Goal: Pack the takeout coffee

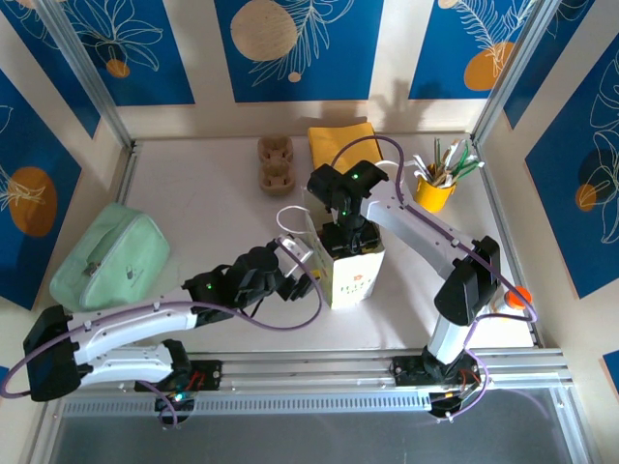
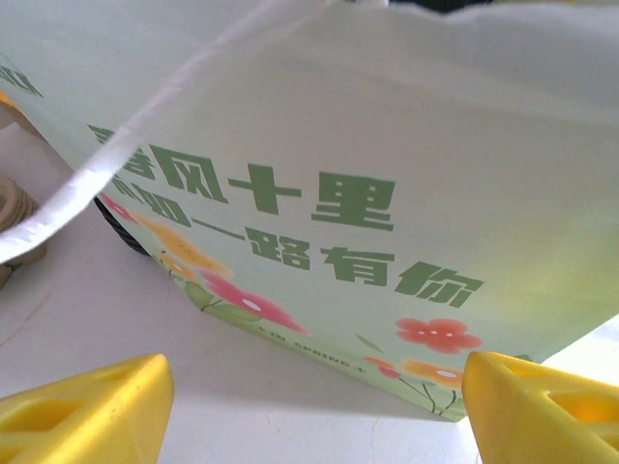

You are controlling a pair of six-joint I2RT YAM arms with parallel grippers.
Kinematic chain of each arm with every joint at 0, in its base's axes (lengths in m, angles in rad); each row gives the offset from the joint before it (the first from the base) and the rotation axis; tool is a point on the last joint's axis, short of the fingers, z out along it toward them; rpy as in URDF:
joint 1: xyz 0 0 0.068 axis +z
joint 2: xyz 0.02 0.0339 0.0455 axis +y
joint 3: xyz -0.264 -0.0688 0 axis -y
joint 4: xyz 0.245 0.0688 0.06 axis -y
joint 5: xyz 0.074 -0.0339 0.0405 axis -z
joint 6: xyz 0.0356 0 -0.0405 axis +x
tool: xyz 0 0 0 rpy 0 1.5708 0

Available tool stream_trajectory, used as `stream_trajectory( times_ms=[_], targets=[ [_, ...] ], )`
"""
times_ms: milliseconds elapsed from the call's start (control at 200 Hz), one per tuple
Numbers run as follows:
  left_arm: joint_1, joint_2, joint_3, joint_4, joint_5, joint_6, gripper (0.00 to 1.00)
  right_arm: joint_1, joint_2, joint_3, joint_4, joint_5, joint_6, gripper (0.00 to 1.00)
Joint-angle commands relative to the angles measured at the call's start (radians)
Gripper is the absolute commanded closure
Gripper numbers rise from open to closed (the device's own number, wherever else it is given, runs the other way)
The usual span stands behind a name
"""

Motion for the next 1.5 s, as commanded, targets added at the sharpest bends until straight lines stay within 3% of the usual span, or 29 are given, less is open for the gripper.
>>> stream_trajectory(
  times_ms=[0,1496],
  targets=[
    [-0.012,-0.022,-0.014,0.027,-0.009,0.033,0.22,-0.005,-0.04,-0.012,-0.007,-0.025,-0.008,0.44],
    [-0.012,-0.097,-0.068,0.041,-0.058,0.032,0.22,-0.035,-0.031,0.003,0.038,-0.032,-0.04,0.44]
  ],
)
